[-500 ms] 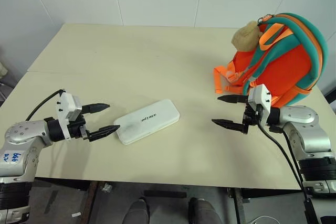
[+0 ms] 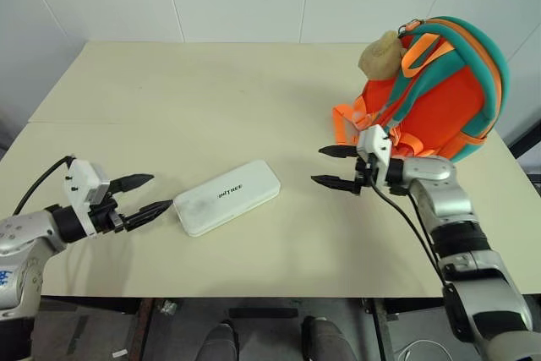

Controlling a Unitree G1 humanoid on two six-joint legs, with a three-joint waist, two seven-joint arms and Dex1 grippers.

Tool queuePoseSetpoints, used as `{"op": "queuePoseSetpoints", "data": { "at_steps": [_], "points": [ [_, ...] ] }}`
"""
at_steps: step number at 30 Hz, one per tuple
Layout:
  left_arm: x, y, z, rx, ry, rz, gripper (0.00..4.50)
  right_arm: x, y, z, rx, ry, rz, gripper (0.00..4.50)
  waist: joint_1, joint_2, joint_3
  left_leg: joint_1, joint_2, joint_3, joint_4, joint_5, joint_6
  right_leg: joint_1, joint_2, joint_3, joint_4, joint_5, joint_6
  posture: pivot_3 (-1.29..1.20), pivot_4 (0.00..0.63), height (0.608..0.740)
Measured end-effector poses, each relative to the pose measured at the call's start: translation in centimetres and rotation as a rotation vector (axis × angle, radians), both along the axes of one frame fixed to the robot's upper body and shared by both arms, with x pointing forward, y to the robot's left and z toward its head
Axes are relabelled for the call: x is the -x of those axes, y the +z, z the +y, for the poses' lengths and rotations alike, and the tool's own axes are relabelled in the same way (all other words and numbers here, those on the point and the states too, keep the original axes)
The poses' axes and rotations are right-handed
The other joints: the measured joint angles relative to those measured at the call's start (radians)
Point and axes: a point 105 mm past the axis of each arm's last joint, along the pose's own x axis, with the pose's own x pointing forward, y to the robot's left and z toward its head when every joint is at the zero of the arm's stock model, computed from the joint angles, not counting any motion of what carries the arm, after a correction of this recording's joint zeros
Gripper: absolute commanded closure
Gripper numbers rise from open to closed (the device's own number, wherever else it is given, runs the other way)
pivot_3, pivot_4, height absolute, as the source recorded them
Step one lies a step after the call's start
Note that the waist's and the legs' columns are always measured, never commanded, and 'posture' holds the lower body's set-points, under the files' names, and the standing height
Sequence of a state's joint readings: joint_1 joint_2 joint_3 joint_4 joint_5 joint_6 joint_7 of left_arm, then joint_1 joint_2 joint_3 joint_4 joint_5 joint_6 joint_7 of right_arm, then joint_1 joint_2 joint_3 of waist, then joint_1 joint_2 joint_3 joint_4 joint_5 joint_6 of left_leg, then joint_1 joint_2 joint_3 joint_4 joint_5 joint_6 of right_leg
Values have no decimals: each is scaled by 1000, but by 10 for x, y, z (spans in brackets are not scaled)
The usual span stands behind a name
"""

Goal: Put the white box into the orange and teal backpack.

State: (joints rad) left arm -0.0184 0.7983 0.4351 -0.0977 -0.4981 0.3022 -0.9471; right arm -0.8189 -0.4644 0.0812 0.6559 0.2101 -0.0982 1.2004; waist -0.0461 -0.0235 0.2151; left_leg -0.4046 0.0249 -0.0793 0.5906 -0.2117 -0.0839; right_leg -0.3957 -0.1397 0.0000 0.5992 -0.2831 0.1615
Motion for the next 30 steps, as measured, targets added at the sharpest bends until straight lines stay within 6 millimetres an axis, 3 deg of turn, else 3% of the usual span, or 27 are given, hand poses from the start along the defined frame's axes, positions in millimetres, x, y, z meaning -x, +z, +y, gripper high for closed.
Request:
{"op": "queuePoseSetpoints", "data": {
  "at_steps": [6, 7, 11, 16, 21, 30],
  "points": [
    [17, -35, 9, 5, 79, 78, 3848, -17, -29, 28, 35, -19, 56, 4187, -7, 0, 0, 1, 4, 2, 0, -1, -2, -2, 6, 6, 3, 0, -2, 0, 150, 740],
    [18, -40, 6, 14, 76, 93, 3860, -19, -31, 31, 43, -27, 58, 4469, -6, 0, 0, 1, 5, 2, 0, 0, -2, -2, 7, 6, 3, 0, -2, 0, 150, 740],
    [15, -58, -15, -2, 26, 147, 3860, -30, -31, 43, 69, -72, 43, 4469, -7, 0, 0, 2, 5, 2, 0, 0, -3, -2, 7, 6, 5, 0, -3, 0, 150, 740],
    [4, -59, -36, 7, -26, 134, 3860, -28, -34, 68, 55, -36, 48, 4469, -8, 0, 0, 3, 6, 2, 0, 1, -4, -2, 8, 7, 8, 0, -4, 0, 150, 740],
    [1, -60, -34, 8, -21, 136, 3860, -21, -35, 66, 51, 25, 62, 4469, -9, 0, 0, 3, 6, 2, 0, 1, -4, -3, 8, 7, 8, 0, -4, 0, 150, 740],
    [-11, -56, -30, 6, -12, 108, 3860, 14, -52, 40, 58, 134, 115, 4469, -5, 0, 0, 4, 6, 2, 2, 1, -4, -3, 8, 7, 11, 0, -4, 0, 150, 740]
  ]
}}
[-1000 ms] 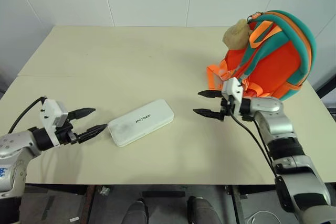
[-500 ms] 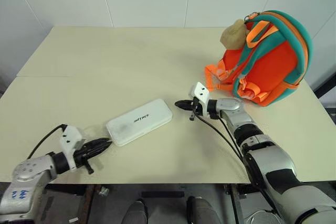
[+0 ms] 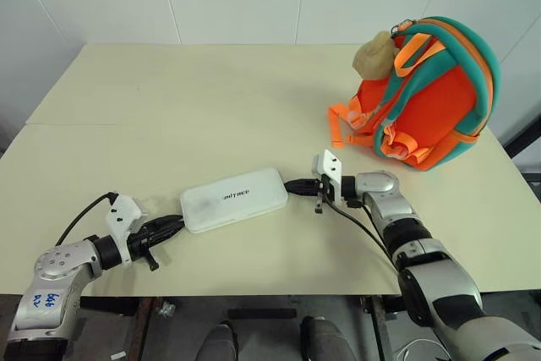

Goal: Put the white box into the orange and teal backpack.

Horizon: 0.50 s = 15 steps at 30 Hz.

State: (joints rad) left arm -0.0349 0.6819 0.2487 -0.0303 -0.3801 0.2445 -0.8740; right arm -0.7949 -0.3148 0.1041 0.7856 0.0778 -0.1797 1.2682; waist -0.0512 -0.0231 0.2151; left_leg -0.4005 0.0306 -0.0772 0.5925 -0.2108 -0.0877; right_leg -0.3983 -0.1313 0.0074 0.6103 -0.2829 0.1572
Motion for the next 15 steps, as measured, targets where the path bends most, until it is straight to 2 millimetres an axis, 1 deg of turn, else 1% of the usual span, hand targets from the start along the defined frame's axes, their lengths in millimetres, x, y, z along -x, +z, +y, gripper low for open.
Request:
{"op": "queuePoseSetpoints", "data": {
  "at_steps": [4, 8, 15],
  "points": [
    [-6, 1, -8, -2, -28, -8, 3860, 13, -2, -14, 19, -11, 28, 4469, 7, 0, 0, 0, 0, 0, 1, 0, 0, 0, 0, 0, 0, 0, 0, 0, 150, 740],
    [-11, 1, -24, 20, -79, -10, 3860, 29, -4, -33, 51, -38, 67, 4469, 23, 0, 0, 0, 0, 0, 1, 0, 0, 0, 0, 0, -1, 0, 0, 0, 150, 740],
    [-14, -1, -39, 21, -134, -1, 3860, 46, -3, -51, 72, -95, 127, 4469, 25, 0, 0, 0, 0, 1, 1, 0, 0, 0, 0, 0, -2, 0, 0, 0, 150, 740]
  ]
}}
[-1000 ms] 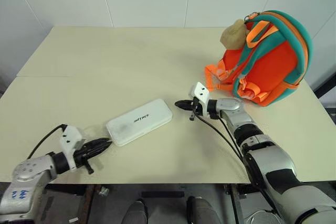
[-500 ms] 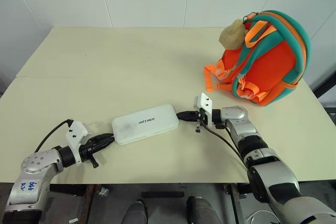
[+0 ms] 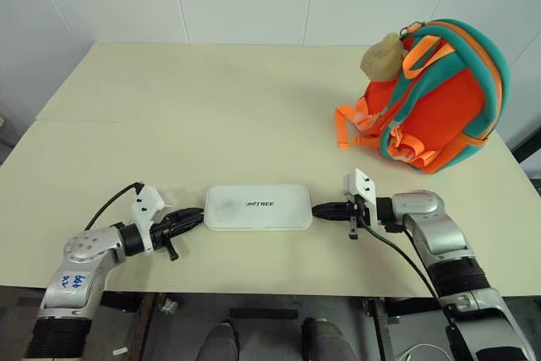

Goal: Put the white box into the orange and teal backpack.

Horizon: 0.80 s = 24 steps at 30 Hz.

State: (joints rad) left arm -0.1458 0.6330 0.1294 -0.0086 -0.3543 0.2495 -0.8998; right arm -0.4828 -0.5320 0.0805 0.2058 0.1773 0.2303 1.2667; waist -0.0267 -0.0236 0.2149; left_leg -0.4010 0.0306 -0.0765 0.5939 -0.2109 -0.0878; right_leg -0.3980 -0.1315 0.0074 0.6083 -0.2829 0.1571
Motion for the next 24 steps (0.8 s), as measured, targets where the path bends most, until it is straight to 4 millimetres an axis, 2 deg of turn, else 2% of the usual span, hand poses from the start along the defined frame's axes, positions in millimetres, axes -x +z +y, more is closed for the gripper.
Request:
{"op": "queuePoseSetpoints", "data": {
  "at_steps": [11, 12, 15, 20, 24],
  "points": [
    [-4, -2, -17, 14, -64, 9, 3860, -3, 1, -18, 28, -82, -32, 4469, 1, 0, 0, 0, 0, 0, 1, 0, 0, 1, 0, 0, -1, 0, 0, 0, 150, 740],
    [-4, -2, -17, 13, -66, 10, 3674, -3, 1, -19, 28, -84, -27, 4495, 1, 0, 0, 0, 0, 0, 1, 0, 0, 1, 0, 0, -2, 0, 0, 0, 150, 740],
    [-7, 0, -17, -8, -58, -1, 2983, -4, 1, -23, 38, -97, -26, 3905, 3, 0, 0, 0, 0, 0, 1, 0, 0, 1, 0, 0, -2, 0, 0, 0, 150, 740],
    [-11, 2, -3, -67, -11, -3, 1362, -7, 4, -44, 84, -148, -28, 2139, 1, 0, 0, -1, 0, 0, 1, 0, 1, 1, 0, 0, -3, 0, 0, 0, 150, 740],
    [-4, 3, 21, -73, 36, 51, 50, -6, 12, -68, 129, -193, -26, 732, -5, 0, 0, -1, 0, 2, 0, -1, 2, 0, 0, 0, -5, 0, 0, 0, 150, 740]
  ]
}}
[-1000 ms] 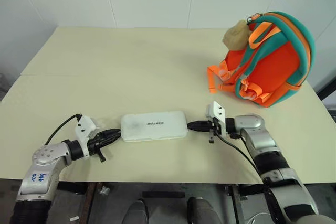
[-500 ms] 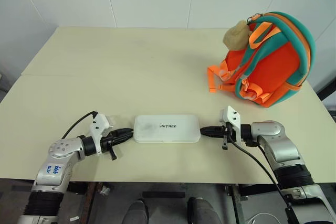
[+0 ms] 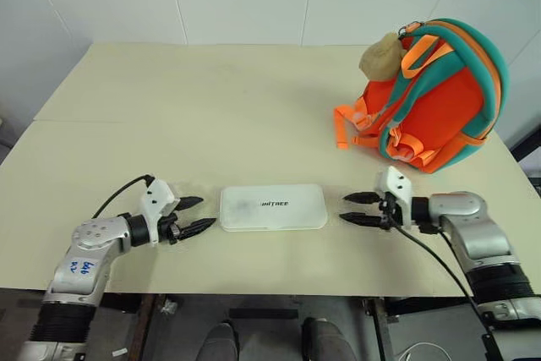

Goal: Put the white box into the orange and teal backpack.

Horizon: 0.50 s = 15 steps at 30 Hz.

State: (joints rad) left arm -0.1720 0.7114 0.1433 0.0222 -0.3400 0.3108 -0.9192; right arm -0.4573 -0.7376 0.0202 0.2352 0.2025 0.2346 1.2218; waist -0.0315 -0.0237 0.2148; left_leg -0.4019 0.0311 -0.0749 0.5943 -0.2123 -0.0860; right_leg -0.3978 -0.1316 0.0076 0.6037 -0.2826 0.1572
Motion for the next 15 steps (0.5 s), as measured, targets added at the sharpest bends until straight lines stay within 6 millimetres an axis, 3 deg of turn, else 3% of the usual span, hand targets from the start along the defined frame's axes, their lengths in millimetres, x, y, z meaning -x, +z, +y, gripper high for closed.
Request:
{"op": "queuePoseSetpoints", "data": {
  "at_steps": [2, 10, 15],
  "points": [
    [4, 2, 7, 57, 18, 50, 0, 3, 3, -5, -7, -6, 41, 66, 3, 0, 0, 0, 0, 0, 0, 0, 0, 0, 0, 0, 0, 0, 0, 0, 150, 740],
    [-9, 27, -4, 433, 74, 344, 0, 16, 22, 26, -85, 108, 163, 26, 6, 0, 0, -1, 0, 0, 3, 0, 1, 0, 0, 0, 0, 0, 1, 0, 150, 740],
    [-6, 23, -21, 524, 64, 601, 0, 17, 13, 36, -55, 129, 228, 26, 3, 0, 0, -1, 0, 0, 2, 0, 1, 0, 0, 0, 1, 1, 1, 0, 150, 740]
  ]
}}
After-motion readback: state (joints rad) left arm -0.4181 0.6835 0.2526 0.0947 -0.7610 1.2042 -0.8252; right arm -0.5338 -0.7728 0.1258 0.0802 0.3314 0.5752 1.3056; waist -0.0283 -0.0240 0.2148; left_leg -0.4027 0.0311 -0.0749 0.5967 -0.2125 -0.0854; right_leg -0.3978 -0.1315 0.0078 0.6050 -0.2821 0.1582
